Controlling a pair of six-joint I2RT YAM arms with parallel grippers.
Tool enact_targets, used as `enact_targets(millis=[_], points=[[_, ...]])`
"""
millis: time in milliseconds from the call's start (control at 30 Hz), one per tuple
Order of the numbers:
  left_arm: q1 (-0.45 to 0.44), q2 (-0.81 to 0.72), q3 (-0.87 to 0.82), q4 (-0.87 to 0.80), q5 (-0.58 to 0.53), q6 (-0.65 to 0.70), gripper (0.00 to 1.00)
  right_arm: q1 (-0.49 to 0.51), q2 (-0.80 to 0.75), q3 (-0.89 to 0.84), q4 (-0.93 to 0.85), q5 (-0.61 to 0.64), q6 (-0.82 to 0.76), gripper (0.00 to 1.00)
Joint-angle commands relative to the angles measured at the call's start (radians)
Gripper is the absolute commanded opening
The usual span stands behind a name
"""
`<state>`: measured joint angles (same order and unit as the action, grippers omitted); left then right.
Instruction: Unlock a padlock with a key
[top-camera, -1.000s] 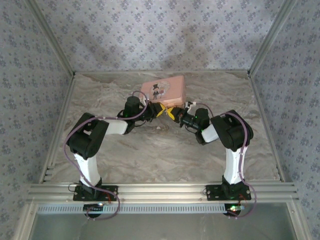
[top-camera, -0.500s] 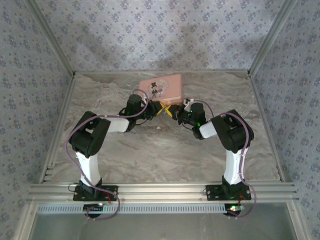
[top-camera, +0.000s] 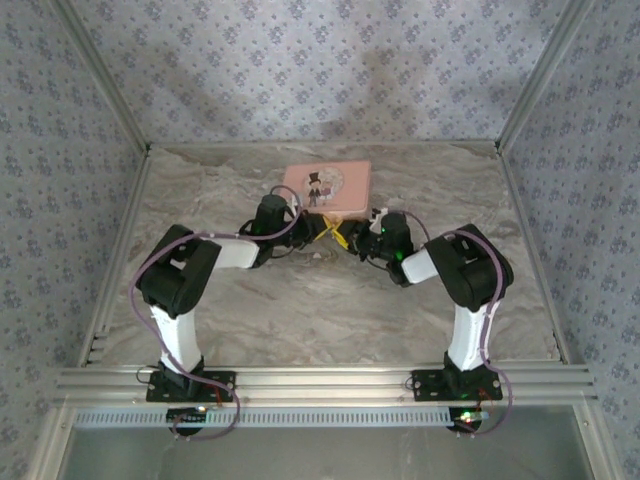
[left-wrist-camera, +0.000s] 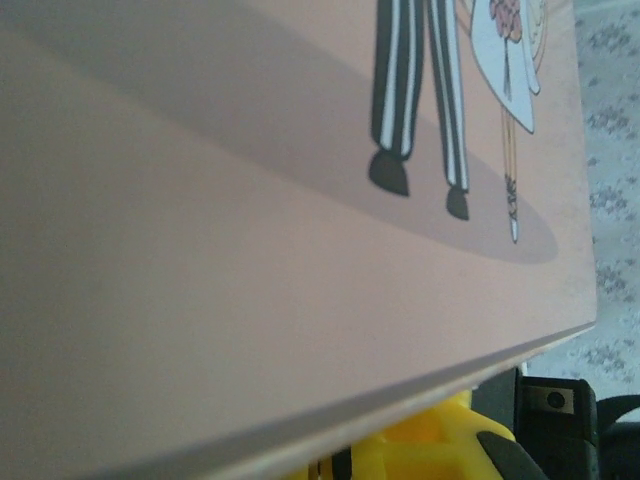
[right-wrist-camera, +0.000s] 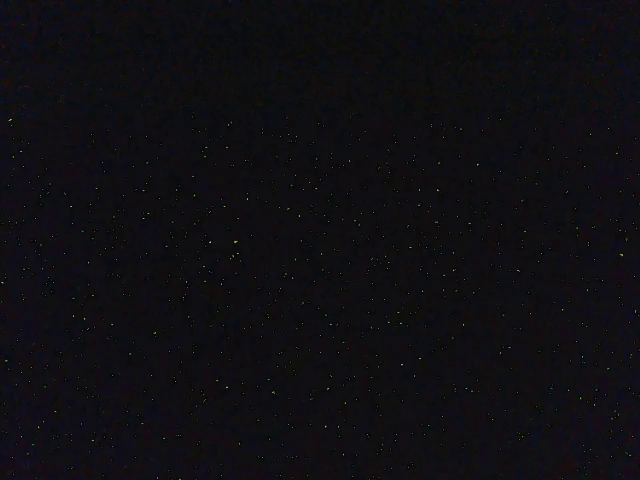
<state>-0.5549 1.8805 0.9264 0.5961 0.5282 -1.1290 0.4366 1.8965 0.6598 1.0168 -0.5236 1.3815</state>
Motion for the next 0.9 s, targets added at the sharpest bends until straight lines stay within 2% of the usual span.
enact_targets(millis=[0,100,200,267,433,600,767,867], points=[[-0.044,-0.067,0.009,0.013,0.159,0.018,0.0,0.001,-0.055,-0.05,-0.069,-0.081,-0.081,0.29],[-0.042,-0.06,0.008,0.022,0.147,0.011,0.0,-0.007,-0.093,-0.09,-0.078,-0.084,-0.103,0.32],[-0.041,-0.048,0.008,0.044,0.15,-0.006,0.0,-0.004,-0.111,-0.105,-0.066,-0.082,-0.107,0.31],[-0.041,-0.046,0.006,0.054,0.149,-0.015,0.0,0.005,-0.109,-0.095,-0.056,-0.091,-0.1,0.27],[-0.045,-0.05,0.003,0.052,0.147,-0.015,0.0,0.025,-0.078,-0.065,0.002,-0.098,-0.052,0.1],[-0.067,-0.046,-0.003,0.08,0.148,-0.036,0.0,0.045,-0.013,-0.036,0.119,-0.1,0.043,0.02],[-0.099,-0.031,0.012,0.101,0.163,-0.053,0.0,0.078,0.019,0.016,0.117,-0.087,0.058,0.01],[-0.093,-0.046,0.0,0.07,0.135,-0.032,0.0,0.071,0.011,0.014,0.084,-0.083,0.038,0.02]])
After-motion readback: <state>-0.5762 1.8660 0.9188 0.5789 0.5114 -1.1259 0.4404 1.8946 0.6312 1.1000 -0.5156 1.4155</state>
